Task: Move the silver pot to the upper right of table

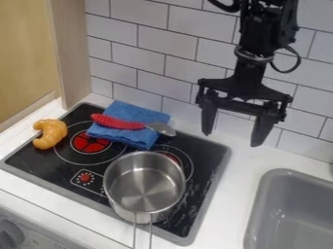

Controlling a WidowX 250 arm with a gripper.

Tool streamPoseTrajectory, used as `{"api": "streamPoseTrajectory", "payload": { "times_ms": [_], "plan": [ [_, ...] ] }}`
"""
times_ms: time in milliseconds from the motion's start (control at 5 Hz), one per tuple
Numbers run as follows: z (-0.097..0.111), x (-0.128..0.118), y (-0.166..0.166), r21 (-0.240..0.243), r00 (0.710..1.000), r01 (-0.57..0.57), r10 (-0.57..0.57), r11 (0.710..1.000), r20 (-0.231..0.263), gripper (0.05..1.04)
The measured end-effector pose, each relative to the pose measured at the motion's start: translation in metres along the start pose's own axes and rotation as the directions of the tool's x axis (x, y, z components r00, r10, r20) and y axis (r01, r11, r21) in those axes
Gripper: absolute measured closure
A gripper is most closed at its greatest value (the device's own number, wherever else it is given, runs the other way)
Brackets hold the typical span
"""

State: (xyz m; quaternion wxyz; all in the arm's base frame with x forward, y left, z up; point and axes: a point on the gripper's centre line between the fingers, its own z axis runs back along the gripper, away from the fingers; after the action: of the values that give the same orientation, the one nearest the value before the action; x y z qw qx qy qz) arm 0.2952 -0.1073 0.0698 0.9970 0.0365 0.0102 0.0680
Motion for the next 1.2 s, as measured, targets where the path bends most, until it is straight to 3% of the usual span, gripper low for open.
{"api": "streamPoseTrajectory", "payload": {
  "times_ms": [400, 600, 800, 1000, 1200],
  "plan": [
    [-0.024, -0.018, 0.016, 0.031, 0.996, 0.0, 0.003, 1.0, -0.091, 0.085],
    [-0.02, -0.016, 0.03, 0.028, 0.993, 0.012, -0.009, 1.0, -0.114, 0.085],
    [-0.008, -0.024, 0.058, 0.061, 0.992, 0.032, -0.024, 0.998, -0.122, 0.085],
    [-0.003, -0.036, 0.087, 0.051, 0.989, -0.022, 0.029, 0.998, -0.142, 0.085],
    [-0.013, -0.052, 0.113, 0.022, 0.985, -0.035, 0.039, 0.999, -0.165, 0.085]
  ]
}}
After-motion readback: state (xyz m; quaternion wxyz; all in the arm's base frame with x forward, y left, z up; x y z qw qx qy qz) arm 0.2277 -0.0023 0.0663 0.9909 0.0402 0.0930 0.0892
